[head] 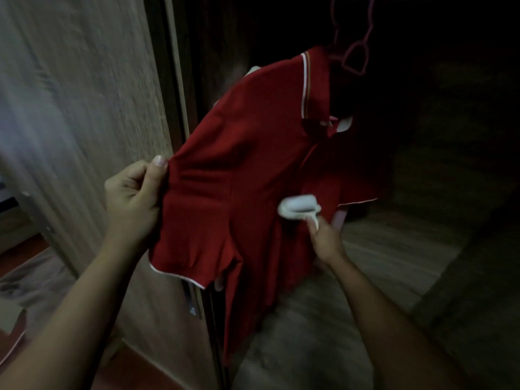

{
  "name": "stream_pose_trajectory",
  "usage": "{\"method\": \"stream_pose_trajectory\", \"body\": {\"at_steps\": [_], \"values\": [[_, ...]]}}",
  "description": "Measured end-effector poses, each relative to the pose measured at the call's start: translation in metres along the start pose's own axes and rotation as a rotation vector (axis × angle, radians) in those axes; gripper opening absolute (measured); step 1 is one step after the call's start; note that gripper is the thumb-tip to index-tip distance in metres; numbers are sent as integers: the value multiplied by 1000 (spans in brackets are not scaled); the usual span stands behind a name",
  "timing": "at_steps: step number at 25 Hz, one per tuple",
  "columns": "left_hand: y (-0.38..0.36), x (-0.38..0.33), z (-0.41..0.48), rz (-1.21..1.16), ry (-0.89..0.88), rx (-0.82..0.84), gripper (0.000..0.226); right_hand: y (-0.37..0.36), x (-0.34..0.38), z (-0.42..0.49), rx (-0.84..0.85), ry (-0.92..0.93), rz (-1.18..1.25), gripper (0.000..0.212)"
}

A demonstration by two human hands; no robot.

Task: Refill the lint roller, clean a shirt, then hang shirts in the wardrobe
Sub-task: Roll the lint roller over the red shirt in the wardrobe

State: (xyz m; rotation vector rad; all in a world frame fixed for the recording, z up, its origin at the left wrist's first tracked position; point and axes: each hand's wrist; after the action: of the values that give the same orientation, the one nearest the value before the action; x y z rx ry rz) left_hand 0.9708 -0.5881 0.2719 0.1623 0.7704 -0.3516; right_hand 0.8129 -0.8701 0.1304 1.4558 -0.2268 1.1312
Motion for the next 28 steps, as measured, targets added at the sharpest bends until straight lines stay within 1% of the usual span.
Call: {"method": "stream_pose_trajectory", "body": {"at_steps": [1,2,4,8,9,10,11,12,14,15,16,17,19,22,23,24,25,26,28], "values": [[0,0,0,1,3,1,57,-4,-10,-5,71,-20,-41,41],[0,0,1,4,2,4,56,0,-14,-3,74,-49,-39,42],[-1,-2,0,17,-8,4,50,25,-4,18,-57,-86,-17,42],[-2,0,-1,2,3,-14,45,92,37,63,-336,-23,64,42],[-2,0,-1,3,2,-19,46,96,41,68,-375,-16,105,41],[-2,0,-2,6,1,-22,47,93,40,71,-378,-27,133,41],[-3,-1,-2,10,5,-23,47,82,32,71,-336,-63,121,41],[-3,-2,-3,15,12,-23,48,65,16,69,-244,-112,67,42],[-3,-4,-2,29,29,-25,47,25,-22,56,23,-179,-124,45],[-3,-3,-2,37,32,-27,45,15,-36,49,110,-188,-188,47],[-2,-3,-2,47,30,-30,44,12,-45,48,123,-177,-203,48],[-1,-2,-1,54,26,-30,43,20,-45,52,86,-165,-181,47],[-1,0,0,56,15,-21,45,49,-27,70,-40,-158,-178,47],[-1,0,-1,48,7,-20,57,100,8,101,-224,-112,-146,47],[-1,-1,-2,43,6,-23,60,108,16,104,-273,-96,-118,47],[-1,-1,-2,40,2,-24,62,109,19,106,-286,-86,-98,47],[-1,-2,-2,44,-4,-22,62,101,20,103,-254,-91,-95,46],[-1,-3,-2,52,-10,-19,63,85,14,96,-188,-103,-124,45],[-1,-3,-1,64,-14,-13,63,38,-9,72,-19,-98,-161,44]]}}
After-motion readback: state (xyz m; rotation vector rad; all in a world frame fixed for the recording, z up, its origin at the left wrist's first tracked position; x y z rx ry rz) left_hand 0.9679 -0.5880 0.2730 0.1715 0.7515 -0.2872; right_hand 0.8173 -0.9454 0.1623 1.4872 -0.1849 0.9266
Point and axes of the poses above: each hand's wrist, its own z-axis towards the middle knuckle, its own y-axis out of the back of the hand, x = y × z, and after that the axes turned 3 degrees about -y, right-handed
